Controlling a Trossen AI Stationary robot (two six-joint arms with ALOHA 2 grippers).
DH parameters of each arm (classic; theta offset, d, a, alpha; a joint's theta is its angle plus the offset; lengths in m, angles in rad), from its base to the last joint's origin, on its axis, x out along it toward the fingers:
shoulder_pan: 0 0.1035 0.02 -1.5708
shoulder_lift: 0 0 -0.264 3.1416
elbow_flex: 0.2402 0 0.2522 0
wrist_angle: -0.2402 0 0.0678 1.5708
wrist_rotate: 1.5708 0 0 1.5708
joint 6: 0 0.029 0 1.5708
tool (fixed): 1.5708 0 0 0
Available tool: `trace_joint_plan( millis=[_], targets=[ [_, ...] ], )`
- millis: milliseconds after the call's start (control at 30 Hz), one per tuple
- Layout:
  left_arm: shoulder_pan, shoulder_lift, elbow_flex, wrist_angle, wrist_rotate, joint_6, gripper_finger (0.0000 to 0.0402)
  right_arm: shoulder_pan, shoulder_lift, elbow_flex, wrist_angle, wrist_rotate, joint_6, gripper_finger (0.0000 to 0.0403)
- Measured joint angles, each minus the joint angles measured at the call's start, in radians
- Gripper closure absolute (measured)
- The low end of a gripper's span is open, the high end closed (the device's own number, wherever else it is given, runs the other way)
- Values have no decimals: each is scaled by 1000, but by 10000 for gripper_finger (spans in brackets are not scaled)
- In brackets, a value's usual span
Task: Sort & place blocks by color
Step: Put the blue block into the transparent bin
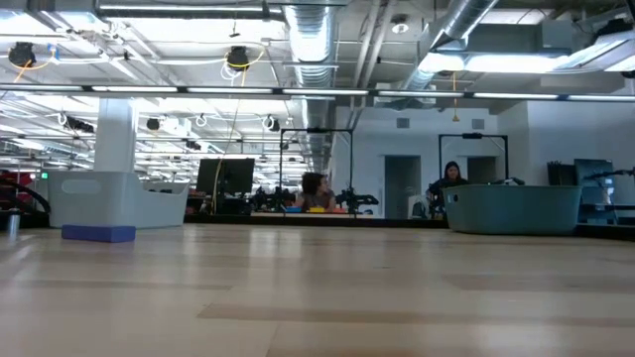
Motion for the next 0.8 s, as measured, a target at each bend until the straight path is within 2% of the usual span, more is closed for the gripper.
trace_joint_plan(
  millis=[167, 433, 567, 800],
  targets=[
    [0, 0, 0, 8, 14, -1, 175, 7, 1, 0, 46, -21, -32, 318],
    [1, 1, 0, 12, 76, 1, 209, 8, 4, -1, 130, -18, -91, 318],
    [1, 1, 0, 39, 22, 19, 223, 17, 4, -1, 143, 66, -98, 318],
    [1, 2, 0, 94, -122, 40, 223, 26, 2, 0, 163, 70, -157, 318]
  ],
)
